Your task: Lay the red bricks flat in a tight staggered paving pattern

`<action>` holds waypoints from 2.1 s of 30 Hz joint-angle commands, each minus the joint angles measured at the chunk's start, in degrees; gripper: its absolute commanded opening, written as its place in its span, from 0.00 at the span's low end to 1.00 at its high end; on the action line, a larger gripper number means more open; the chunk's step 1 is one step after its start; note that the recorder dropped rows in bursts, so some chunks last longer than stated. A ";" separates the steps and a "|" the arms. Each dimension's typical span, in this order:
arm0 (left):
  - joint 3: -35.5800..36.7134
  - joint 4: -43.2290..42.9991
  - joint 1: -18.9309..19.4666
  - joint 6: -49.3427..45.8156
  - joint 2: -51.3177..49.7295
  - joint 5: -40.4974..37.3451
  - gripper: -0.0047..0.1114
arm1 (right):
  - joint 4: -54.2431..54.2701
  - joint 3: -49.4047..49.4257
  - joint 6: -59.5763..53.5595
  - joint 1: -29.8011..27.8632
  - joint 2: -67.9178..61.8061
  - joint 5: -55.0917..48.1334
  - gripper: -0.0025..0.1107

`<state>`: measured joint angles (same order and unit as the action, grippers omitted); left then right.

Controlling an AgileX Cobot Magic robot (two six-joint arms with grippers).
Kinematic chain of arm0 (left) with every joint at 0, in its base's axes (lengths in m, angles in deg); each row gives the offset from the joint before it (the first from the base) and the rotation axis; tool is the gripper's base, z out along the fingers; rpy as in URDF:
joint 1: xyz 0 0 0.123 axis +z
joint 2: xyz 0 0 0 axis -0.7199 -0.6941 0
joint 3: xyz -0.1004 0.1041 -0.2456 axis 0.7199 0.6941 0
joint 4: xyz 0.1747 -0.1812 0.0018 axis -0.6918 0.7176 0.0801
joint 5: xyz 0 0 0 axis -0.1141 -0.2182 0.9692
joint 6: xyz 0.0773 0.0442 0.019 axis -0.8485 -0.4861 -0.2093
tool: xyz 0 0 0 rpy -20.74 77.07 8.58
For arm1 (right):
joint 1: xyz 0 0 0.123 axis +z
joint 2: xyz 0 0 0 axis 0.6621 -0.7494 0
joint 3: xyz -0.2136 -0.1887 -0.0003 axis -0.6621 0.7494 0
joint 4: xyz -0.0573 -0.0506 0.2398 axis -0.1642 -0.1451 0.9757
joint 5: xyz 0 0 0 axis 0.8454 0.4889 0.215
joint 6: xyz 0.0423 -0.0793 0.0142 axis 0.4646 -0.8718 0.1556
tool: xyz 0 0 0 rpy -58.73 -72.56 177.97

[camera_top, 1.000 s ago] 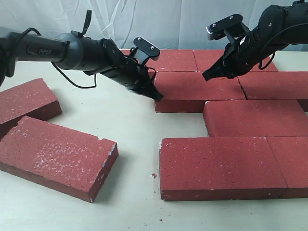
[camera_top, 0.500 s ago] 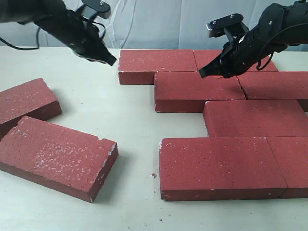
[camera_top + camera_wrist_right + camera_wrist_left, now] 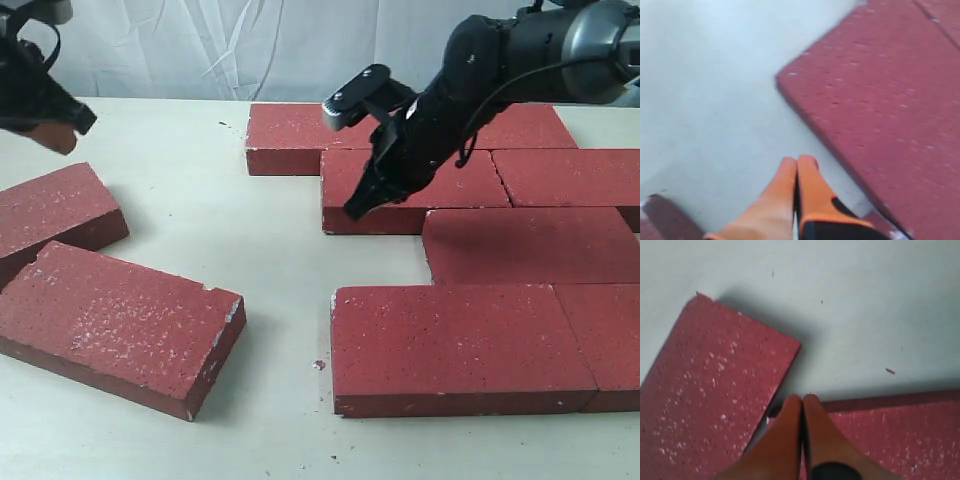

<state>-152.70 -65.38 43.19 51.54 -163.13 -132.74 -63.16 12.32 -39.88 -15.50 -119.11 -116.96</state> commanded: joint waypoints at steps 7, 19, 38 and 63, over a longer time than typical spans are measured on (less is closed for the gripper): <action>13.18 -4.35 5.08 -1.39 1.26 4.57 0.04 | 15.13 -1.53 -22.96 10.05 0.39 -15.29 0.01; 21.01 -0.35 11.98 -12.34 1.15 8.94 0.04 | 16.17 -1.53 -26.70 23.88 -0.54 -14.18 0.01; 21.66 10.62 19.39 -21.12 1.15 11.61 0.04 | 17.26 -2.34 -23.95 33.51 -7.50 -6.82 0.01; 23.81 33.21 19.29 -37.59 -7.90 13.36 0.04 | 0.53 -2.42 -14.31 33.41 -9.04 0.00 0.01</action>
<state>-128.46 -38.03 62.49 19.22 -170.62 -117.79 -59.99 10.28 -56.32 18.03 -128.37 -117.37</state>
